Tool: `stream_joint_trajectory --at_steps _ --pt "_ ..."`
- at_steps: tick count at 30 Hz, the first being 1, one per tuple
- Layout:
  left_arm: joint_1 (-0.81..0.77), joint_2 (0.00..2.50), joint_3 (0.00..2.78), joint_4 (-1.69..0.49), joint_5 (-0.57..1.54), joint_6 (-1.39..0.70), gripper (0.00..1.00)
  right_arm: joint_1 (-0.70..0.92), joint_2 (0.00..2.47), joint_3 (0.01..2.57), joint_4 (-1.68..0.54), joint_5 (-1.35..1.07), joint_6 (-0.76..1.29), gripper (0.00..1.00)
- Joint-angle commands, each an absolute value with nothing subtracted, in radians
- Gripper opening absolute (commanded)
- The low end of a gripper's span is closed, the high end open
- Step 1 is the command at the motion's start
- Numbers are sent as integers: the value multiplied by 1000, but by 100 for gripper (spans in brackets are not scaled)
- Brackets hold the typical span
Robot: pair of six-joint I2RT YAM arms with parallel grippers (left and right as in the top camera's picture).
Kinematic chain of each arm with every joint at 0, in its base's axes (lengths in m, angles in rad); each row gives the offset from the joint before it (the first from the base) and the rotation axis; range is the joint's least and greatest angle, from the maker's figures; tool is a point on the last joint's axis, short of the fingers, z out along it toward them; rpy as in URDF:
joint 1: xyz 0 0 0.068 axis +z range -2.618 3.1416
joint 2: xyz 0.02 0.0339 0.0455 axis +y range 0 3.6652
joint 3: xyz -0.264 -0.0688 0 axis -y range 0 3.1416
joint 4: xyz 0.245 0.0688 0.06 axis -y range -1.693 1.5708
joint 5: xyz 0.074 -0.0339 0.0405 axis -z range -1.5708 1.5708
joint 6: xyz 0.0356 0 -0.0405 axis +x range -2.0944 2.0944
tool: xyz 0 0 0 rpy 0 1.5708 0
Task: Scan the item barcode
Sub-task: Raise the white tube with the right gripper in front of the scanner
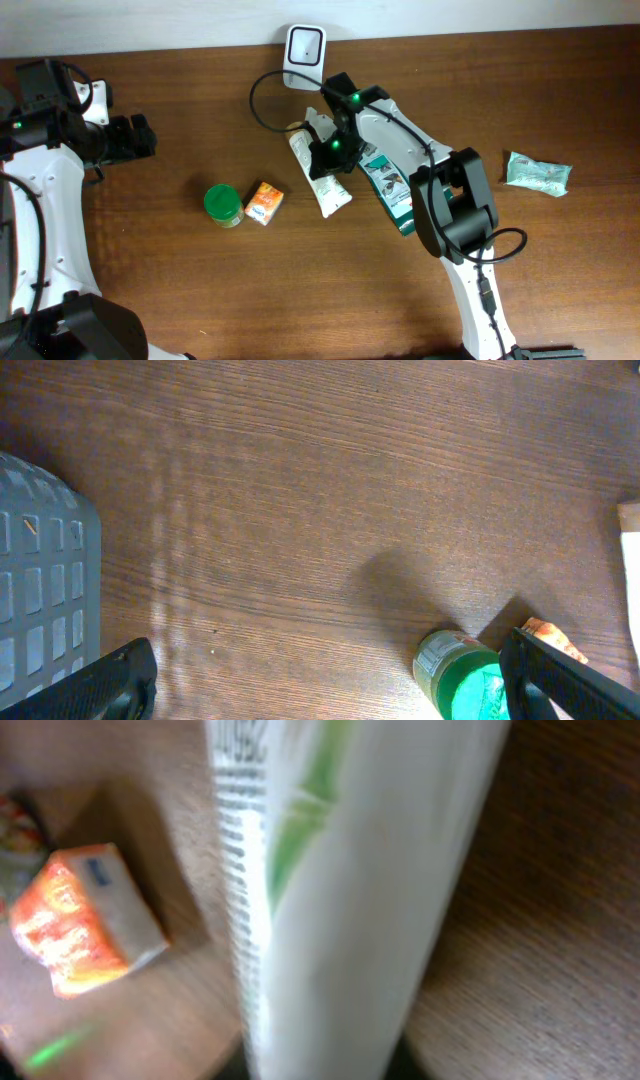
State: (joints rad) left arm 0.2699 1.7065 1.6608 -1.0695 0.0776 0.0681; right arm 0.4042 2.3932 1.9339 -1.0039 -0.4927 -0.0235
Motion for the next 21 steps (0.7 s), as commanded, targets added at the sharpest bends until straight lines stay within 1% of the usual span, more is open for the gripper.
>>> stream_joint_trajectory --at_steps 1,2,5,10,15,18,21 --pt "276 1703 1671 -1069 81 84 99 375 2416 1929 -1011 -587 -19 4" --pt "276 1703 1671 -1069 81 84 99 364 2408 1936 -1017 -642 -23 4" --pt "276 1703 1671 -1069 81 84 99 306 2349 1990 -1085 -905 -102 4" --pt "276 1703 1671 -1069 81 84 99 249 2208 2022 -1184 -1014 -128 4" --pt "276 1703 1671 -1069 81 84 99 218 2072 2022 -1201 -1192 -119 4" --pt "276 1703 1671 -1071 81 84 99 208 2034 2022 -1203 -1230 -93 4" --pt "276 1703 1671 -1071 81 84 99 210 2004 2022 -1217 -1213 -86 4"
